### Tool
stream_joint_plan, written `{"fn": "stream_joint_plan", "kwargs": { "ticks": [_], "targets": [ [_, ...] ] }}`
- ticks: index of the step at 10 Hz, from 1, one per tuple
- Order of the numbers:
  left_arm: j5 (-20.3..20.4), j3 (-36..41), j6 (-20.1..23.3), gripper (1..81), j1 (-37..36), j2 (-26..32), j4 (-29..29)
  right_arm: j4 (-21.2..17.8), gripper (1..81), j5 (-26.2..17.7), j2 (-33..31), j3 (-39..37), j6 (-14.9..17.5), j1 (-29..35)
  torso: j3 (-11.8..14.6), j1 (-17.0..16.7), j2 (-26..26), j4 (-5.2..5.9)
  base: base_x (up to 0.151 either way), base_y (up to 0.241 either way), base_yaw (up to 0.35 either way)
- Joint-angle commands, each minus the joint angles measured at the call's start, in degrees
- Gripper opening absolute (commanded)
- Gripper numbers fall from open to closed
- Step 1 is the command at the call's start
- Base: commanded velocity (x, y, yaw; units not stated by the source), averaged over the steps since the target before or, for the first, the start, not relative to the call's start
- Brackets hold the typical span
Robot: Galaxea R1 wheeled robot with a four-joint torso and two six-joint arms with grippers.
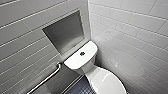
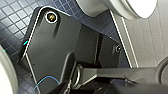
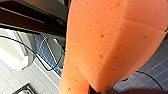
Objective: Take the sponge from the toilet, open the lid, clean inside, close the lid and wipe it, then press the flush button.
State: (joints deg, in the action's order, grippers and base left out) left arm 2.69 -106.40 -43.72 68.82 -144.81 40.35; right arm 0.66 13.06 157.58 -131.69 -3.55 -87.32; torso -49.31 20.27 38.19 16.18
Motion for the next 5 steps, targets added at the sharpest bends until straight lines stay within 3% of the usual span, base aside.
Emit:
{"fn": "stream_joint_plan", "kwargs": {
  "ticks": [1,5],
  "targets": [
    [-0.8,-8.4,0.5,81.1,9.4,-0.7,7.1,1.1,1.0,-2.5,-5.0,8.3,-0.2,-1.9,0.0,0.0,0.0,0.0,0.0,0.0,0.0],
    [3.2,-25.6,0.5,81.1,17.1,-10.3,9.6,0.9,1.0,0.4,-13.7,19.3,-0.7,2.8,0.0,0.0,0.0,0.0,0.0,0.0,0.0]
  ]
}}
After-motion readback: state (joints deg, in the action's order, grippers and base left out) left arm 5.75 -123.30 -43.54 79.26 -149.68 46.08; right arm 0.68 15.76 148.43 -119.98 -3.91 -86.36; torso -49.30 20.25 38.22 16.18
